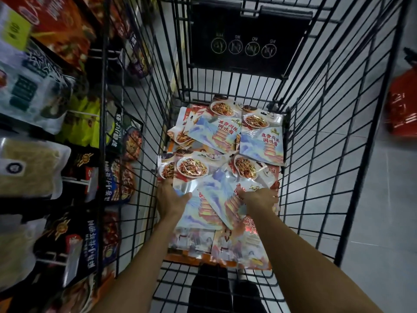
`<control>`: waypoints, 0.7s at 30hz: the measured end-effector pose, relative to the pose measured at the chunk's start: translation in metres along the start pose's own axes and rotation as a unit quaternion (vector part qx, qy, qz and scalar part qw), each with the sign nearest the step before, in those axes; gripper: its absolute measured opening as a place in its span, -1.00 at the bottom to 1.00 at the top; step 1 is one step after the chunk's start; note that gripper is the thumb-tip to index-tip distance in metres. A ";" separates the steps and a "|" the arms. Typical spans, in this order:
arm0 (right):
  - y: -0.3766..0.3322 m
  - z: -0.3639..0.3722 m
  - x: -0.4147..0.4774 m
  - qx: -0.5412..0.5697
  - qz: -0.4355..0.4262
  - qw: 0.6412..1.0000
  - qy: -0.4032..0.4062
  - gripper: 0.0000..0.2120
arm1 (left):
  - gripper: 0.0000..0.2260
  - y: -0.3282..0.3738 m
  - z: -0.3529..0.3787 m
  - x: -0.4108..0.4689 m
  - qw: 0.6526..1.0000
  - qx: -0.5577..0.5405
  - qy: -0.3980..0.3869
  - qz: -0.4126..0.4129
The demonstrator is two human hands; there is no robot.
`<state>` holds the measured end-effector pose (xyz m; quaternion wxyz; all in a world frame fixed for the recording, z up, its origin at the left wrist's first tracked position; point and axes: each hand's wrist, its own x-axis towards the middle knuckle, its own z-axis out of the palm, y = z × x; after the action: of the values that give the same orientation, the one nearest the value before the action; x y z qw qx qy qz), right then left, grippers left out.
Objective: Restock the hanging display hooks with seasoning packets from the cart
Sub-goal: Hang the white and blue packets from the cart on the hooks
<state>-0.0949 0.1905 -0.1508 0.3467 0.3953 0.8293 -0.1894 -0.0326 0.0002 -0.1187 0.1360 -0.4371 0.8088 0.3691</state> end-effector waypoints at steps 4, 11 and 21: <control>0.028 -0.003 -0.012 0.074 0.010 0.996 -0.038 -0.22 | -0.56 -0.001 -0.001 0.002 1.000 0.002 -0.010 0.007; 0.036 -0.007 -0.038 0.306 0.037 0.948 -0.078 -0.34 | -0.54 -0.001 -0.008 -0.001 0.997 -0.059 -0.044 0.006; 0.057 -0.010 -0.041 0.591 0.079 0.756 -0.271 -0.68 | -0.71 0.003 -0.017 -0.004 0.950 -0.223 -0.185 -0.115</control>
<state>-0.0362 0.2100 -0.1160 0.2685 0.5177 0.3893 -0.7130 -0.0309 -0.0082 -0.1037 0.2243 -0.4698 0.6111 0.5963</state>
